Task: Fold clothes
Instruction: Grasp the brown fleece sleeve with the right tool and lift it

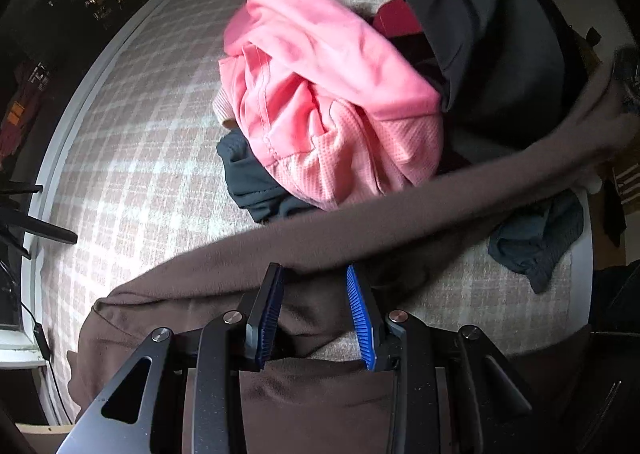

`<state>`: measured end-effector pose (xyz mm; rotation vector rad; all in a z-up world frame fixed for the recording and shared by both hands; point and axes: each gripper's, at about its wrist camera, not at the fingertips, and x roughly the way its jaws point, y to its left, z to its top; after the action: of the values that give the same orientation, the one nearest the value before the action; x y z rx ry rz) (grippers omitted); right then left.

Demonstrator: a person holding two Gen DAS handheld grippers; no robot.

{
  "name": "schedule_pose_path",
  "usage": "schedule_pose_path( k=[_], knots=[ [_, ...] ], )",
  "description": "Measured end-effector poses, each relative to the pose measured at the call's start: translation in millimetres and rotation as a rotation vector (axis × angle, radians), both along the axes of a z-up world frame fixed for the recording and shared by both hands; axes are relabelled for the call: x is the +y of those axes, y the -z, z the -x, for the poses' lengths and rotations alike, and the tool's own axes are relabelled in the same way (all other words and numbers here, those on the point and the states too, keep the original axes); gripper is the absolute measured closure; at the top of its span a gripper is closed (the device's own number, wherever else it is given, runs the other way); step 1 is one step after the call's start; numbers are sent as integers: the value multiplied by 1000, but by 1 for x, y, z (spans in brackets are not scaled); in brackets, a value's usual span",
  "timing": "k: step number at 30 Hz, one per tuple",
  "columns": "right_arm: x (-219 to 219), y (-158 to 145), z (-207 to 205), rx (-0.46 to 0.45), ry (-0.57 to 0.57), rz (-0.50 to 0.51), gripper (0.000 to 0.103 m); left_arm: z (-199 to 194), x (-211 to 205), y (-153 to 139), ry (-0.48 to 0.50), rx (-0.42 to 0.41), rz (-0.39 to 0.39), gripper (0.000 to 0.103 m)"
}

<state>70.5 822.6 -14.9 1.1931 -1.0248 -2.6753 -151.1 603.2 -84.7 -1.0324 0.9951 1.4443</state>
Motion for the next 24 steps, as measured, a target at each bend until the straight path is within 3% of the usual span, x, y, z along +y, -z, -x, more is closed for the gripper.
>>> schedule_pose_path(
  k=[4,8,11,13,14,18,24],
  knots=[
    [44,7,14,-76,192,-33,99,7,3,-4,-19,-1,-28,72],
    [55,21,12,-148,227,-31,95,13,1,-5,-28,5,-35,71],
    [39,17,-4,-146,150,-51,85,17,-4,-4,-28,10,-35,71],
    [21,17,-13,-160,101,-91,57,20,-7,-4,-29,13,-35,70],
    [9,20,-17,-170,75,-113,54,22,-8,-4,-29,14,-35,69],
    [-26,41,-27,-228,26,-177,54,19,-21,-6,-43,-18,-30,69],
    [-62,55,-29,-227,-34,-269,54,-28,-11,-6,81,-23,-25,62]
  ],
)
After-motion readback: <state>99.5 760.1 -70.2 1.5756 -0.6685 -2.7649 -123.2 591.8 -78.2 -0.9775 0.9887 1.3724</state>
